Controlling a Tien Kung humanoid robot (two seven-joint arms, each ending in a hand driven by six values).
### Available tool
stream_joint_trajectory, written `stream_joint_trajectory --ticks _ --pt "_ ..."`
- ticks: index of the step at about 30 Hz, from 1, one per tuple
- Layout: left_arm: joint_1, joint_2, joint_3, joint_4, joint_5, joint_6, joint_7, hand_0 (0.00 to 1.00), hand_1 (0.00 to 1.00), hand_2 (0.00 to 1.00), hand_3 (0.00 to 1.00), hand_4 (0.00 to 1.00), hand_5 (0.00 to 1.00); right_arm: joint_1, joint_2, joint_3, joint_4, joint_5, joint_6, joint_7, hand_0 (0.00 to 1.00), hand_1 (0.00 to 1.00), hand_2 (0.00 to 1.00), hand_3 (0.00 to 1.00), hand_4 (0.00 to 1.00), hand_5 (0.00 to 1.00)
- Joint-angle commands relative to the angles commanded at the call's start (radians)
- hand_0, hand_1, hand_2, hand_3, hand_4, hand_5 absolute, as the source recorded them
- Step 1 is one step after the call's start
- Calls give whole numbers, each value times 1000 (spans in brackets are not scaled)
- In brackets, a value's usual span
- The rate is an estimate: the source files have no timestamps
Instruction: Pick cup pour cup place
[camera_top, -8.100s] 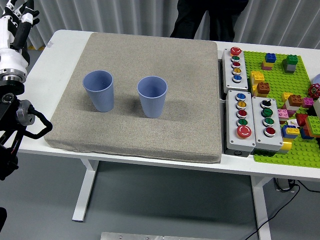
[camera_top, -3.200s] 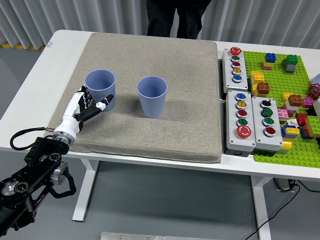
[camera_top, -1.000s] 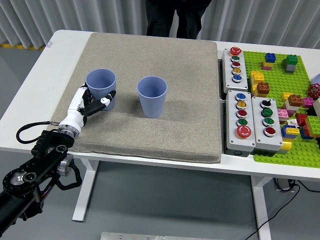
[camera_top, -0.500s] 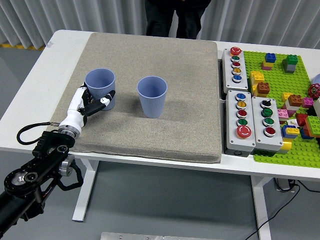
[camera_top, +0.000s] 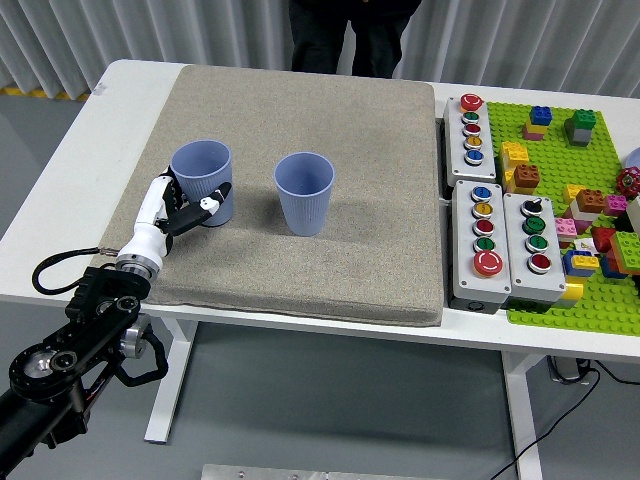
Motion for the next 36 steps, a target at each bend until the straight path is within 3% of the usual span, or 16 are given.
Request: stream_joint_trajectory --ticks 5,6,14,23,29,33,36 --pt "3 2 -4 -13 4 17 -6 687 650 689 703 719 193 2 0 -1 0 0 0 0 686 649 578 582 2 68" --pt "3 2 -4 -15 4 20 -7 605 615 659 676 711 191 2 0 -1 0 1 0 0 686 649 578 582 2 68" --pt "9 2 -1 -33 18 47 -9 581 592 628 652 708 197 4 -1 -8 0 10 0 0 685 649 578 582 2 65" --pt "11 23 -27 -141 190 81 28 580 588 632 651 703 193 2 -3 -11 0 10 -1 0 685 649 576 581 2 62" --pt "-40 108 12 -228 334 82 94 574 578 624 643 698 195 -3 -5 -13 0 12 -2 -1 685 649 577 581 2 59" --pt "-93 178 56 -234 393 75 131 563 570 615 626 683 177 -6 -8 -25 0 25 -3 0 685 649 576 581 2 52" --pt "-122 214 84 -232 415 69 147 556 555 607 627 674 170 -8 -9 -28 0 28 -3 0 686 650 576 580 2 52"
